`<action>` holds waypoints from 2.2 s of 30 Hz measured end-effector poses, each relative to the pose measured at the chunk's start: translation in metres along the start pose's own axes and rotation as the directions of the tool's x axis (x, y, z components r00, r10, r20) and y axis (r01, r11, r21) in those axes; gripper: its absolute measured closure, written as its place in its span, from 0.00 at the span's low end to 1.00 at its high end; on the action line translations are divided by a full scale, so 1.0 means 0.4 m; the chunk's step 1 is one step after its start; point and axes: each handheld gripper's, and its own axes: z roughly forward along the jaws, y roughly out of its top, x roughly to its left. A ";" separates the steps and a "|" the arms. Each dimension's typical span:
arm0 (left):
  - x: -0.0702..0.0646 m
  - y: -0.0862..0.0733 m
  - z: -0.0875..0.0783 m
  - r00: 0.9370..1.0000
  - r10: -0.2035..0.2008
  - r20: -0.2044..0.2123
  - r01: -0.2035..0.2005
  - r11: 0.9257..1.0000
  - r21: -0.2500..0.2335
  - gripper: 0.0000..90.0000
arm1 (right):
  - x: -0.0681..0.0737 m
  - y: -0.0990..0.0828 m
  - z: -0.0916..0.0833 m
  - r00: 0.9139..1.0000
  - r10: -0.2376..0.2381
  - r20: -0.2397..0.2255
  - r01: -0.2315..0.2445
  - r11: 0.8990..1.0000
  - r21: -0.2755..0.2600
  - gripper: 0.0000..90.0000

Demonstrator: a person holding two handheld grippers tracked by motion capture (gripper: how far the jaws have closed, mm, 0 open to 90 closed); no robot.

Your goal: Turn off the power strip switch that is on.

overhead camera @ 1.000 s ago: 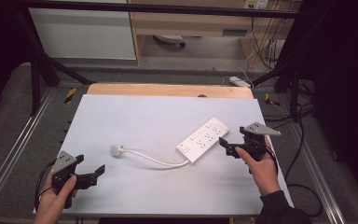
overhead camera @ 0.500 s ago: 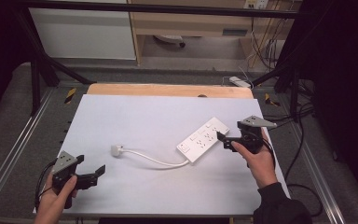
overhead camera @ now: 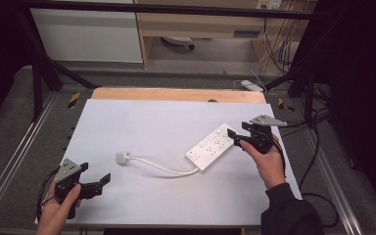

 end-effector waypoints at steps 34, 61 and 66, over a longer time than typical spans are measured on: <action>-0.001 -0.001 0.002 1.000 -0.002 0.004 0.002 1.000 0.003 0.07 | -0.012 -0.009 0.076 0.999 -0.041 0.000 0.041 0.999 -0.019 1.00; 0.000 -0.001 0.002 1.000 -0.004 0.004 0.004 1.000 0.005 0.07 | -0.014 -0.008 0.139 0.999 -0.030 0.009 0.030 0.999 0.021 1.00; 0.000 -0.001 0.002 1.000 -0.004 0.004 0.004 1.000 0.007 0.07 | -0.015 -0.010 0.150 1.000 -0.022 0.008 0.021 0.999 0.041 1.00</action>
